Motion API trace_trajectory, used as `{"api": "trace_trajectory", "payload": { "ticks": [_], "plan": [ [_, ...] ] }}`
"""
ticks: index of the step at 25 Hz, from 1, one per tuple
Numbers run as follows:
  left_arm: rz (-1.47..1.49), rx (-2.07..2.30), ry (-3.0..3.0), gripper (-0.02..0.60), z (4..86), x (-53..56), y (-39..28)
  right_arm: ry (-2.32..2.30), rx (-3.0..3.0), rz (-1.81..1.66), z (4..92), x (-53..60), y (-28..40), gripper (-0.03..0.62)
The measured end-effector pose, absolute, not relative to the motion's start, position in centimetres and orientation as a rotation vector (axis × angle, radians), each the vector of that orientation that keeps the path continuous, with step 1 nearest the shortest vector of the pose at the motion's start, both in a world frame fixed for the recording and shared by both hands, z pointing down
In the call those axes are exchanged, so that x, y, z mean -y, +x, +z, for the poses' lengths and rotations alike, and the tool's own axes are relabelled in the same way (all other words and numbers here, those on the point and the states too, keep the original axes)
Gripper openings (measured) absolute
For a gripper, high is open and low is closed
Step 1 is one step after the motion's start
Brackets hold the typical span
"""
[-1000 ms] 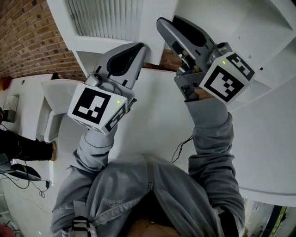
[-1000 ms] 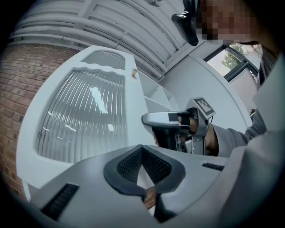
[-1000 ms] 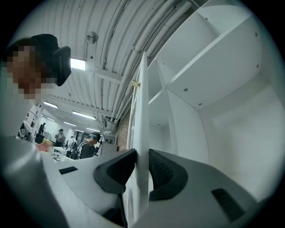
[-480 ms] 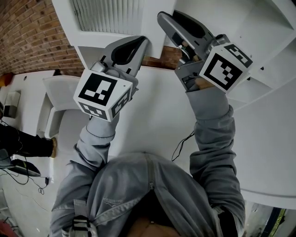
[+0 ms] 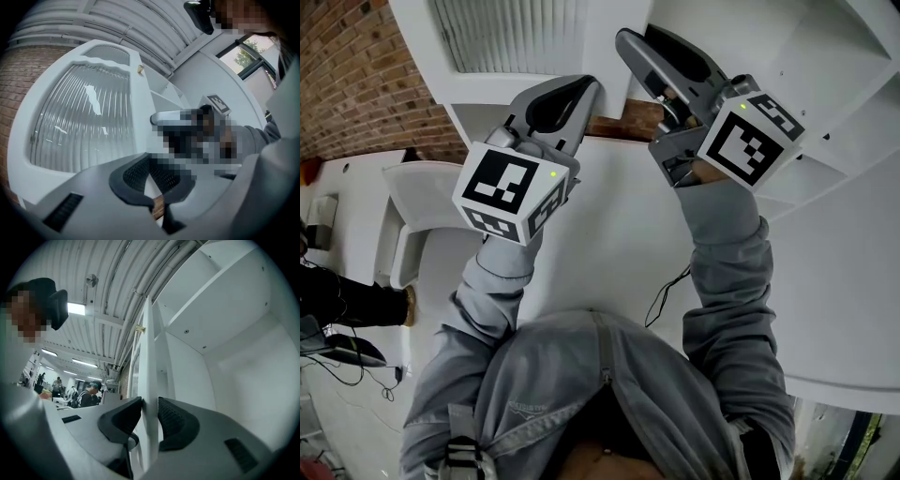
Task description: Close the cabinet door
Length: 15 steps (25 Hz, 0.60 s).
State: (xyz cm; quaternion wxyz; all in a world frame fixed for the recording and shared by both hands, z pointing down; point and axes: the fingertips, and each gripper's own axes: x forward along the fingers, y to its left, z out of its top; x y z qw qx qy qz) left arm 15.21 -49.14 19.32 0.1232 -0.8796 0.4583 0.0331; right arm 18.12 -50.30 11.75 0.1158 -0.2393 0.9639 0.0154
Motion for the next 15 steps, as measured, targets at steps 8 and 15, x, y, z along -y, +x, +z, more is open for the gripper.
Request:
{"api": "trace_trajectory", "payload": {
  "ticks": [8, 15],
  "plan": [
    [0.111, -1.332, -2.578, 0.003, 19.3, 50.2, 14.9, -0.828, -2.791, 0.079, 11.9, 51.2, 19.5, 0.117],
    [0.121, -1.321, -2.578, 0.003, 19.2, 50.9, 15.1, -0.869, -2.812, 0.059, 13.2, 52.1, 19.4, 0.117]
  ]
}}
